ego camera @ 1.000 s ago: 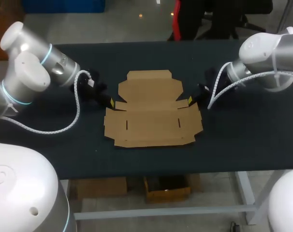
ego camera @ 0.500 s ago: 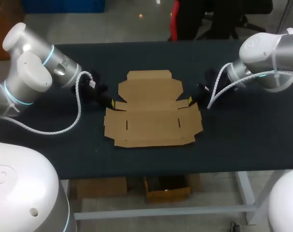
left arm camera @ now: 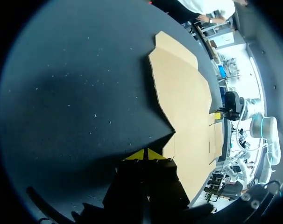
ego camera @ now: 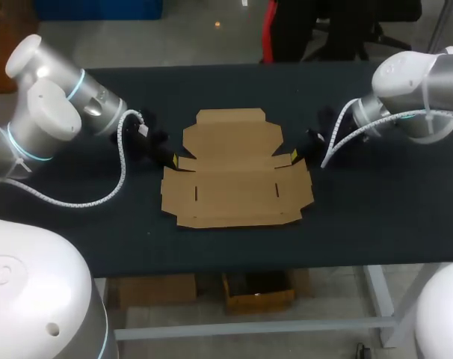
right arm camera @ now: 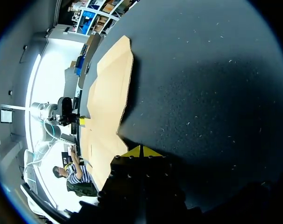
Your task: Assemble the packaging by folding the flat box into shape, placing the metal phone stand inside, and closing the box properly
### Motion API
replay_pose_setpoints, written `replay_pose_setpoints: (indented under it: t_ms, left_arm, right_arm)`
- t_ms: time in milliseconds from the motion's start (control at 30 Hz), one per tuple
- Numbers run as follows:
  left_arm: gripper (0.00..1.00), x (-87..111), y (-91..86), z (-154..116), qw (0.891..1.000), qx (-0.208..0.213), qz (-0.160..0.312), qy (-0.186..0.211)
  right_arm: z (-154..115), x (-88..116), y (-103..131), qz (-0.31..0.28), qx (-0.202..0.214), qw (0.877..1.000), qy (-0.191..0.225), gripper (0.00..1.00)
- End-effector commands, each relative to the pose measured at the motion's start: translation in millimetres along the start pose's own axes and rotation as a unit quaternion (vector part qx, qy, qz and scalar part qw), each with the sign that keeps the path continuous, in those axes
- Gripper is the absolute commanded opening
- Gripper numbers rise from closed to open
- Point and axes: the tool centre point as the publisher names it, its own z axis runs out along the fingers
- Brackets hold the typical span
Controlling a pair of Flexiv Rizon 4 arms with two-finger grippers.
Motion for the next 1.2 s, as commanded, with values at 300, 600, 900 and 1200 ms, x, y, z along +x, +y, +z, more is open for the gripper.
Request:
replay_pose_setpoints:
  t_ms: [300, 600, 900, 1200]
  left_arm:
    - [0.00, 5.2, -0.2, 7.1, 1.000, -0.004, 0.003, 0.002]
    - [0.00, 7.2, -0.7, 6.1, 1.000, -0.003, 0.005, 0.004]
    - [0.00, 4.3, -0.2, 10.2, 1.000, -0.007, 0.002, 0.006]
    - [0.00, 19.5, 5.4, -0.6, 1.000, 0.019, 0.018, -0.003]
  right_arm:
    - [4.2, 2.1, 8.1, -0.011, 0.000, 1.000, 0.009, 0.00]
    - [0.8, 9.1, 8.7, -0.019, -0.005, 1.000, 0.009, 0.00]
    - [3.9, 11.0, 8.2, -0.020, -0.003, 1.000, 0.010, 0.00]
    - [2.6, 18.0, 6.9, -0.019, -0.006, 1.000, 0.008, 0.00]
